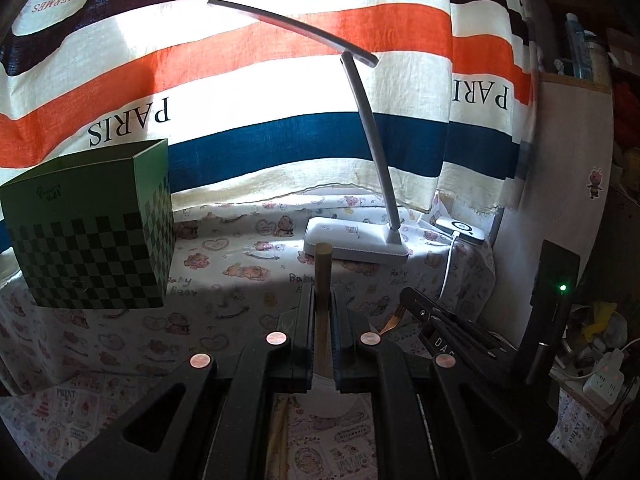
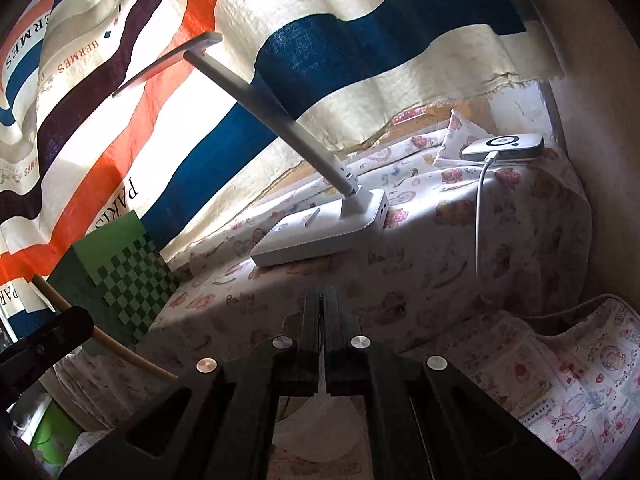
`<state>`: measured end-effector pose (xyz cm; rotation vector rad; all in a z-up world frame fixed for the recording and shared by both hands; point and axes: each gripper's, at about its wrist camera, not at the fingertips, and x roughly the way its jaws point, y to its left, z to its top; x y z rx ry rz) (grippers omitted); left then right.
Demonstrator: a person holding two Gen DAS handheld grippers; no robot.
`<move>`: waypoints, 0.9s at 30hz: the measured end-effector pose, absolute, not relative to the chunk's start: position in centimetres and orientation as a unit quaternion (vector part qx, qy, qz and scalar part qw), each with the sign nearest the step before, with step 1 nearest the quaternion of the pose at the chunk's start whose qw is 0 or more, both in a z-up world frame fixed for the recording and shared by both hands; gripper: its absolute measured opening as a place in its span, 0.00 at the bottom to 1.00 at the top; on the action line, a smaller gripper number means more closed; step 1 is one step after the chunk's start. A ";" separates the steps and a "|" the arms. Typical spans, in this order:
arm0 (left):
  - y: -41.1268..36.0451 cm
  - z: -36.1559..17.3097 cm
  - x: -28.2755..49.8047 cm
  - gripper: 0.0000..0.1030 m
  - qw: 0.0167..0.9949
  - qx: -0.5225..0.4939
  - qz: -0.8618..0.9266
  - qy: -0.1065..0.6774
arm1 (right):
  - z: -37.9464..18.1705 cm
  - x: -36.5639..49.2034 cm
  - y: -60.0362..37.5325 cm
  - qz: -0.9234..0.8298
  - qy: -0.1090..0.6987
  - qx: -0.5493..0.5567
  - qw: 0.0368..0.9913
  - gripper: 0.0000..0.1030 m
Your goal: Organize utensils
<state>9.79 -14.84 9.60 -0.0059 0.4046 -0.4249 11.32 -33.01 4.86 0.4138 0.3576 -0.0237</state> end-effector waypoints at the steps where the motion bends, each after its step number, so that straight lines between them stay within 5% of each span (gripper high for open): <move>1: -15.0 9.5 10.1 0.06 0.958 0.000 -0.206 0.201 | 4.8 11.6 -32.6 -0.008 0.185 0.197 0.963 0.02; 15: -13.3 8.1 12.9 0.08 0.951 -0.060 -0.198 0.228 | 2.5 13.4 -33.2 0.029 0.252 0.237 0.938 0.03; 18: -12.6 8.0 13.3 0.29 0.957 -0.050 -0.157 0.239 | 2.7 13.0 -33.5 0.015 0.244 0.241 0.939 0.08; 22: -11.1 8.4 12.8 0.42 0.966 -0.030 -0.120 0.227 | 4.0 12.1 -33.3 0.006 0.230 0.224 0.947 0.39; 24: -9.8 9.0 11.9 0.60 0.970 -0.040 -0.109 0.212 | 5.0 11.5 -33.1 0.002 0.220 0.209 0.953 0.51; 27: -8.0 9.9 10.1 0.69 0.977 -0.043 -0.092 0.188 | 6.6 10.4 -33.1 0.021 0.209 0.213 0.954 0.56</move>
